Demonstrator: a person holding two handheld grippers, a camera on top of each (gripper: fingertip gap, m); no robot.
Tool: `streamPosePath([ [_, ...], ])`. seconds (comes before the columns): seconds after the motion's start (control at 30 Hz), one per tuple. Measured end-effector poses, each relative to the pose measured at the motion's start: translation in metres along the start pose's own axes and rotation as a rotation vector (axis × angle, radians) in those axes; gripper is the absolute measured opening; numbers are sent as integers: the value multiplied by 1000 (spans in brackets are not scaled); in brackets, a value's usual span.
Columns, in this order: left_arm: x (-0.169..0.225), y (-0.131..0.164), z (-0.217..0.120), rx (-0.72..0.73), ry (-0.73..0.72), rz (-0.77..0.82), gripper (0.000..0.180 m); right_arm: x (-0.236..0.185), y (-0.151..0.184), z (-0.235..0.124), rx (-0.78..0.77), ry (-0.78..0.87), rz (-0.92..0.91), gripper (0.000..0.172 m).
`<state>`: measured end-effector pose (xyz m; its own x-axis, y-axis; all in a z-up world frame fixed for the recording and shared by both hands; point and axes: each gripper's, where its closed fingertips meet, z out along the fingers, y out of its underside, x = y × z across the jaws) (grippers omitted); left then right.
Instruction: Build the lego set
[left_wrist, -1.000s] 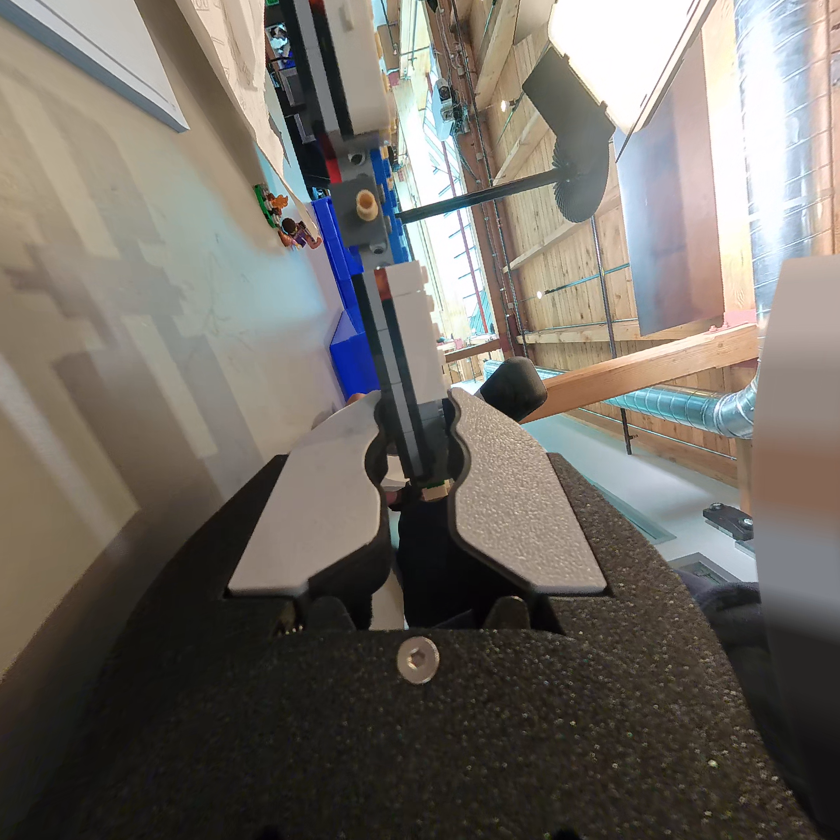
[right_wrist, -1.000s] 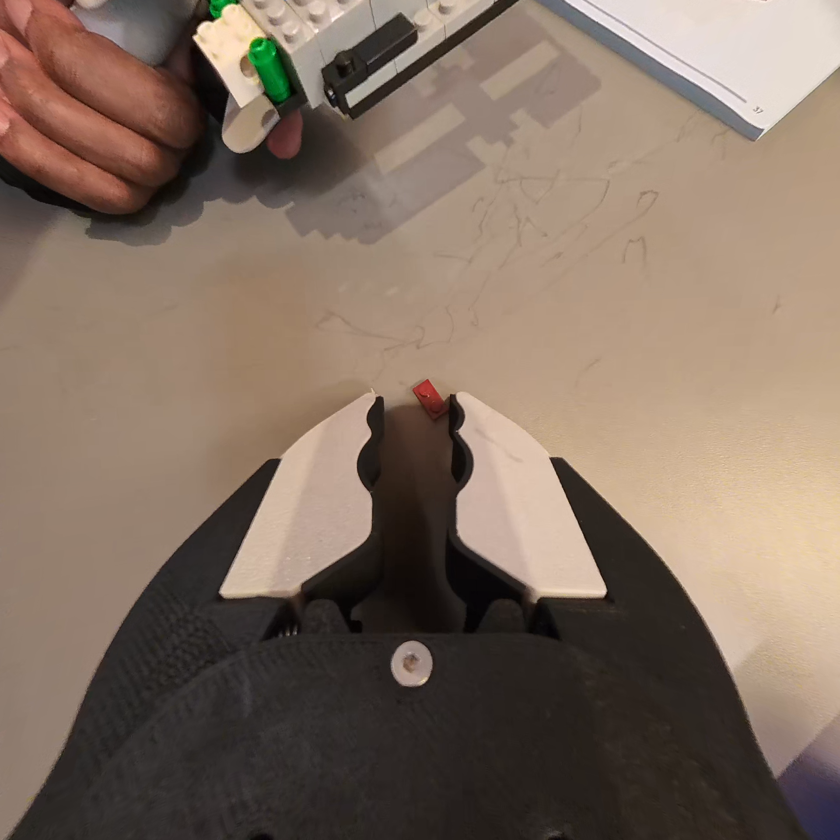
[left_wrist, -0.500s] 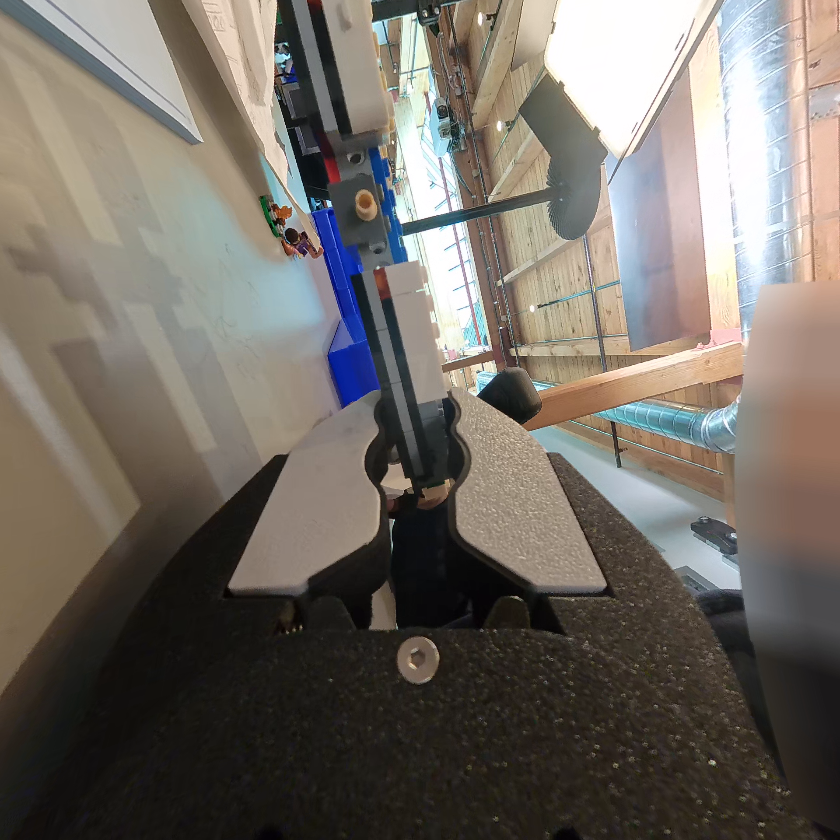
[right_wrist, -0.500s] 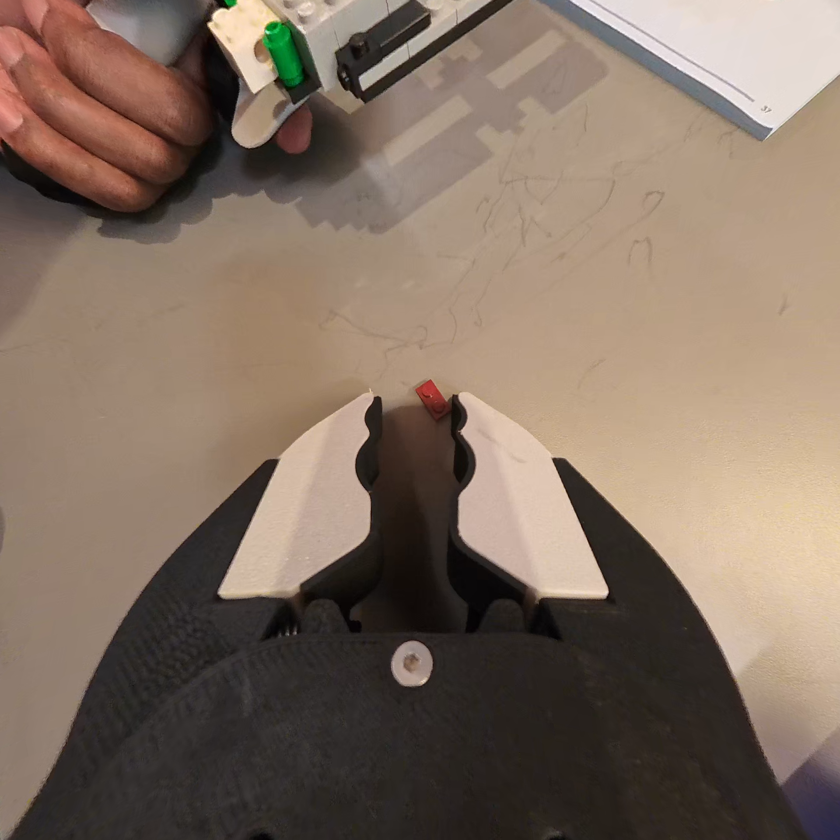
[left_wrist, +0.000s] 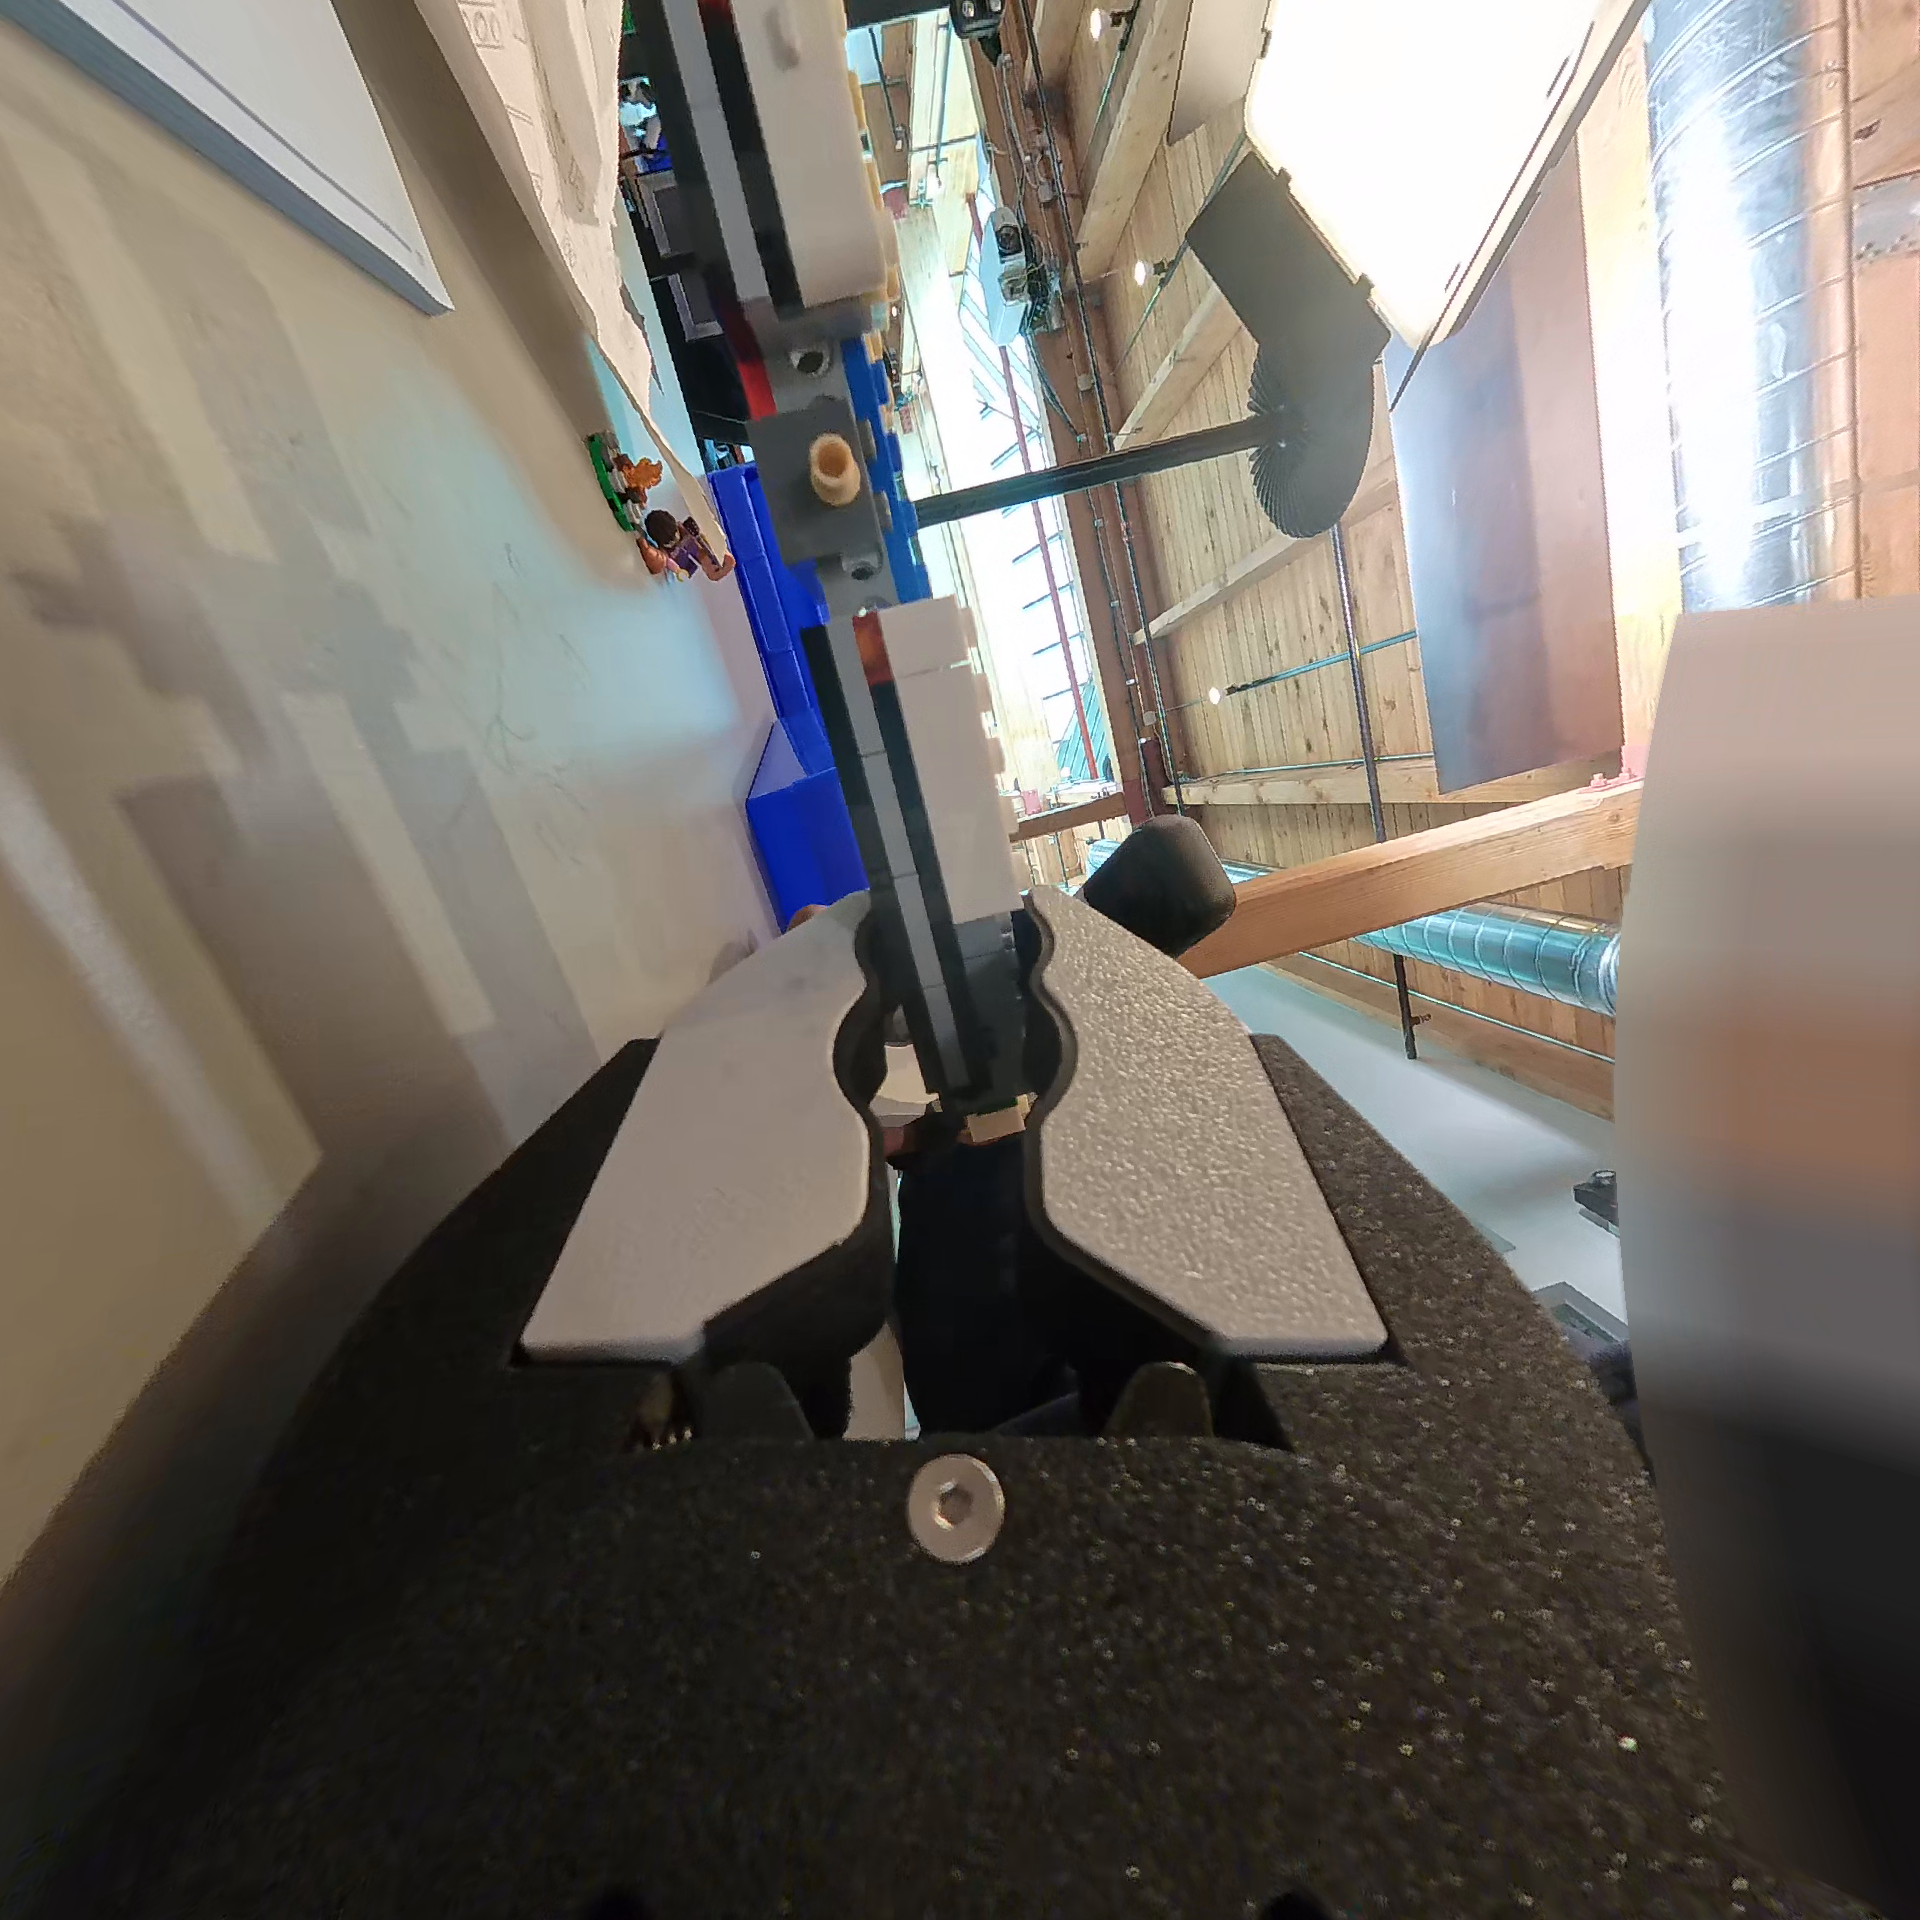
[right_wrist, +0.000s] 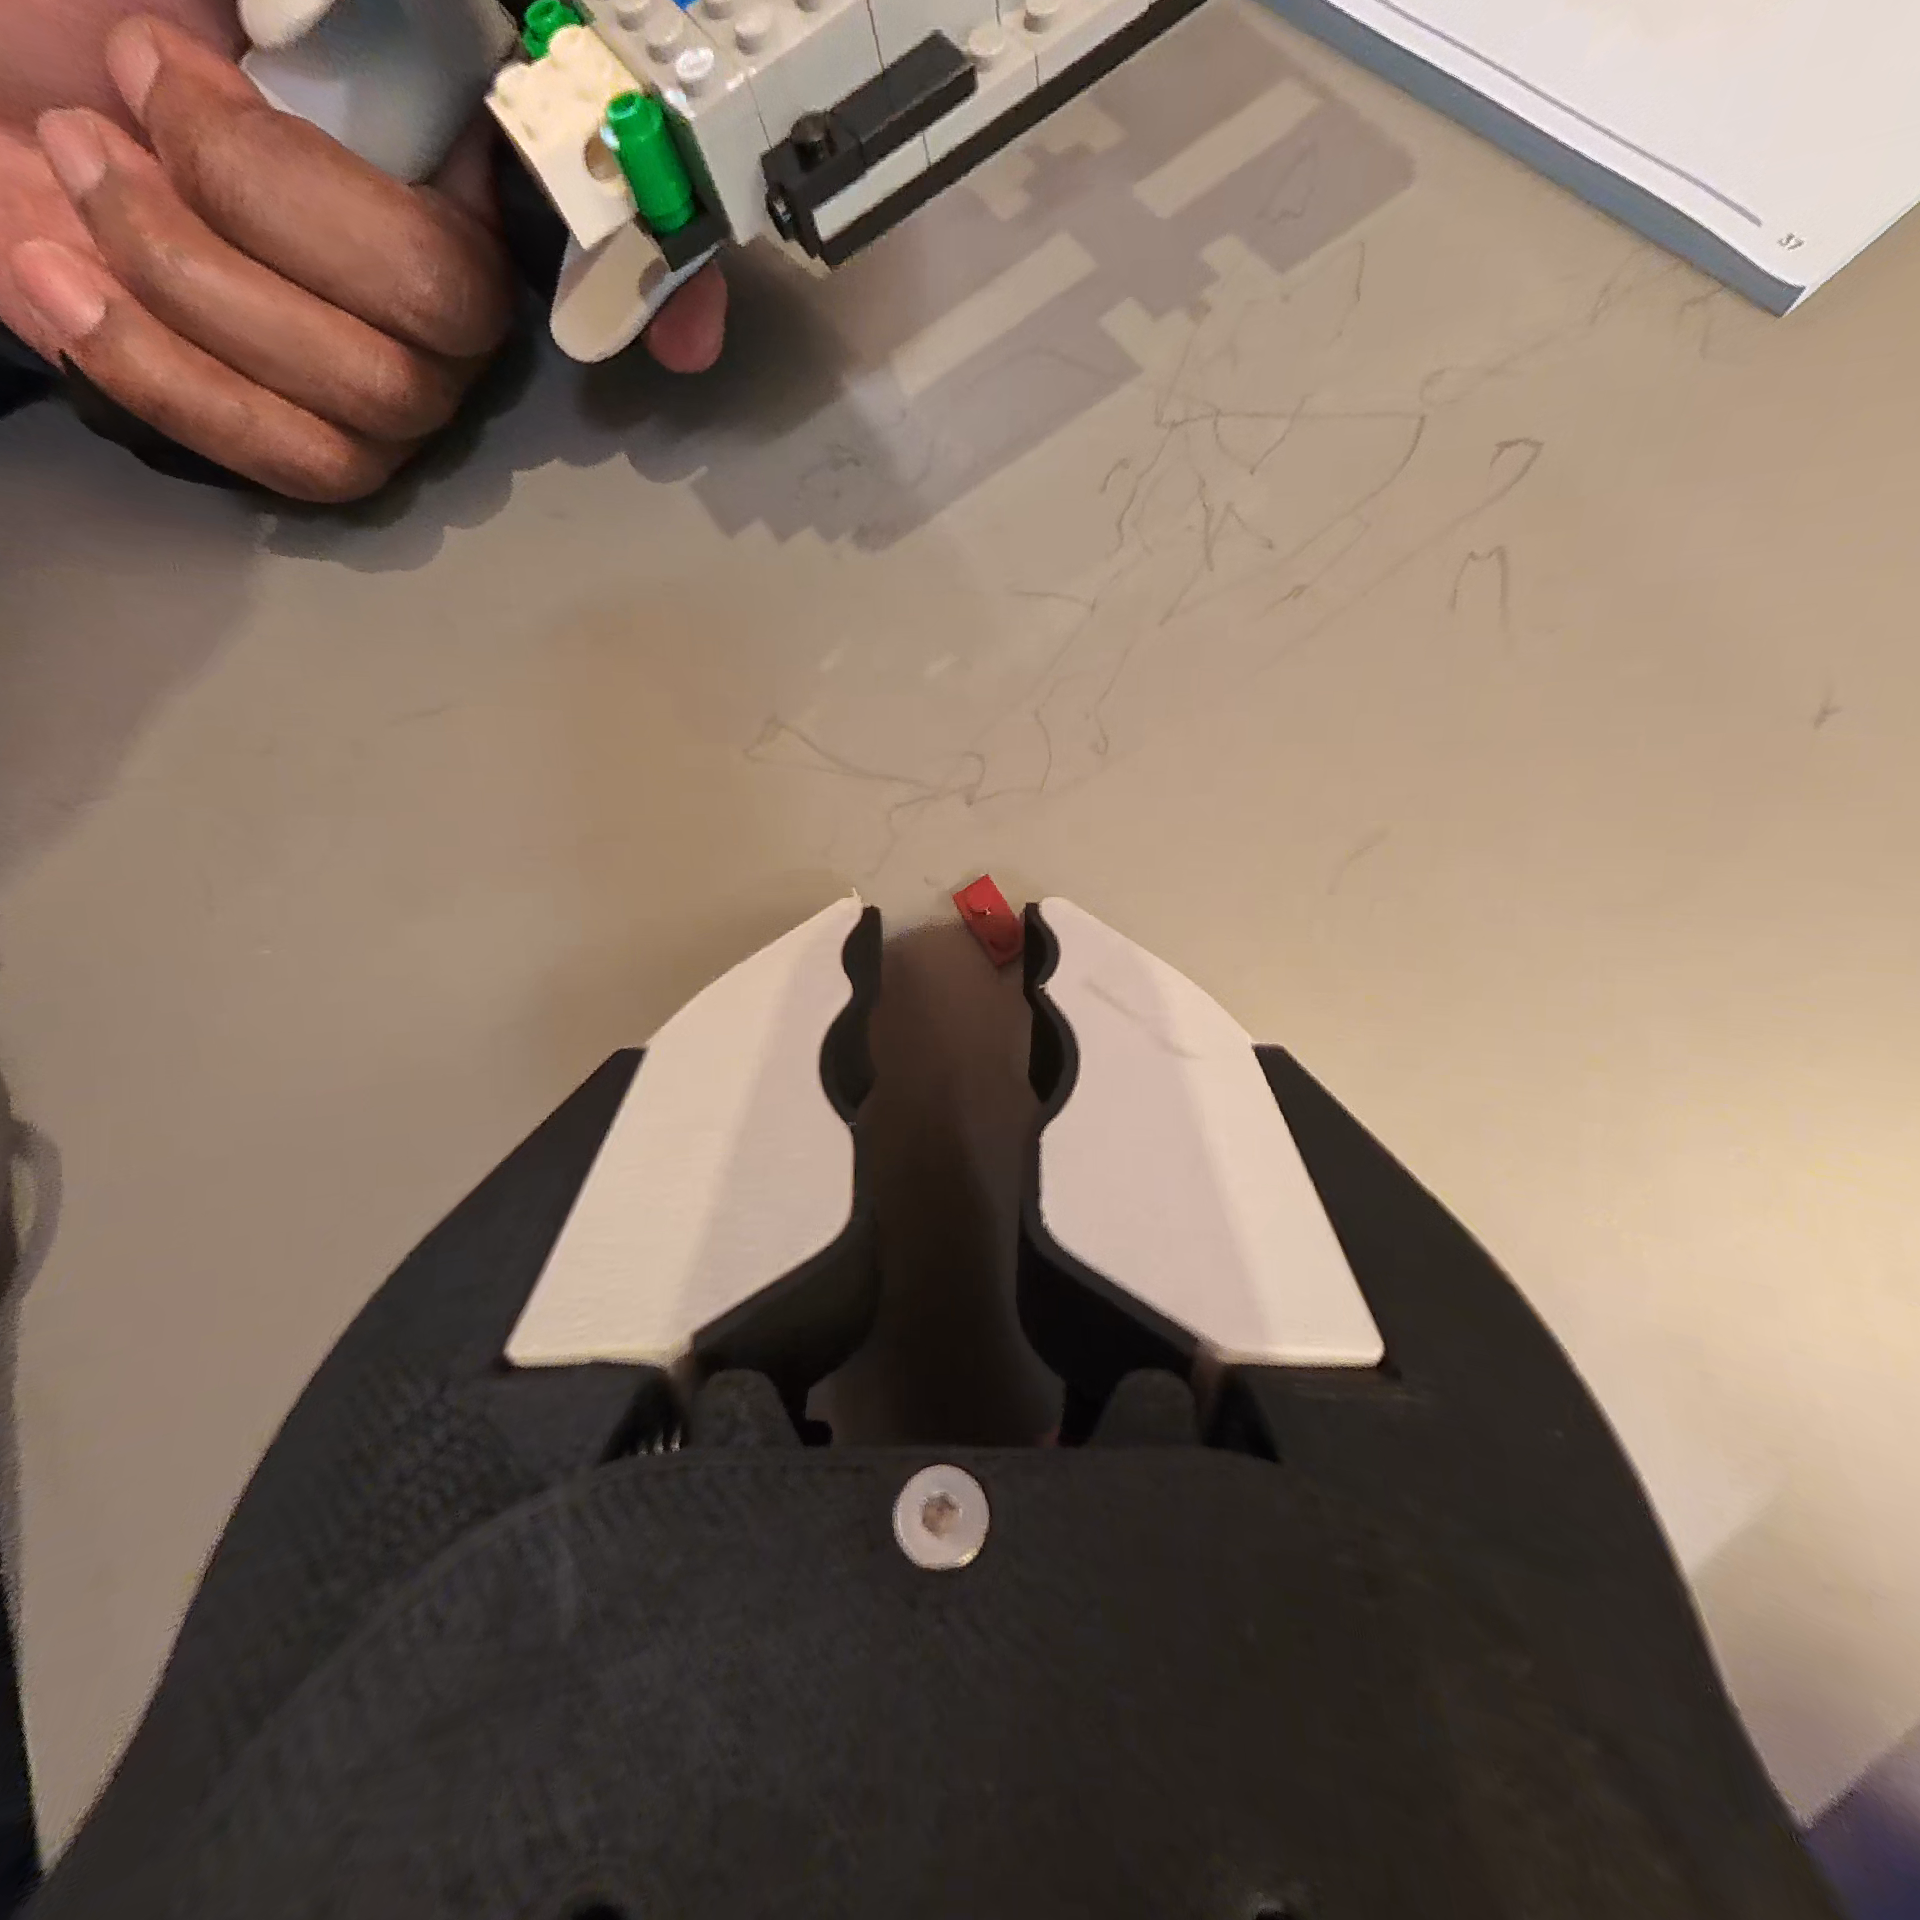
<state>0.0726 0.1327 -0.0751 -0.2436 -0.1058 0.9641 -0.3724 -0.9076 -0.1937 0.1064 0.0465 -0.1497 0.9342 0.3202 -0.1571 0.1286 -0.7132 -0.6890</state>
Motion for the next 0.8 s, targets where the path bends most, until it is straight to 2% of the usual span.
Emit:
streamPosePath([
  [0.23,0,1,0,-7,-5,7,22,9,1,2,-60,70,-84,9],
  [0.47,-1,1,1,-5,-12,9,22,5,-2,2,-75,77,-136,8],
  [0.57,-1,1,1,-6,-18,13,22,-5,-27,-4,16,56,-170,8],
  [0.7,-2,1,1,-5,-21,12,22,-33,-75,-16,167,6,-259,8],
  [0.8,-2,1,1,-5,-23,13,22,-54,-102,-18,219,-36,-328,8],
])
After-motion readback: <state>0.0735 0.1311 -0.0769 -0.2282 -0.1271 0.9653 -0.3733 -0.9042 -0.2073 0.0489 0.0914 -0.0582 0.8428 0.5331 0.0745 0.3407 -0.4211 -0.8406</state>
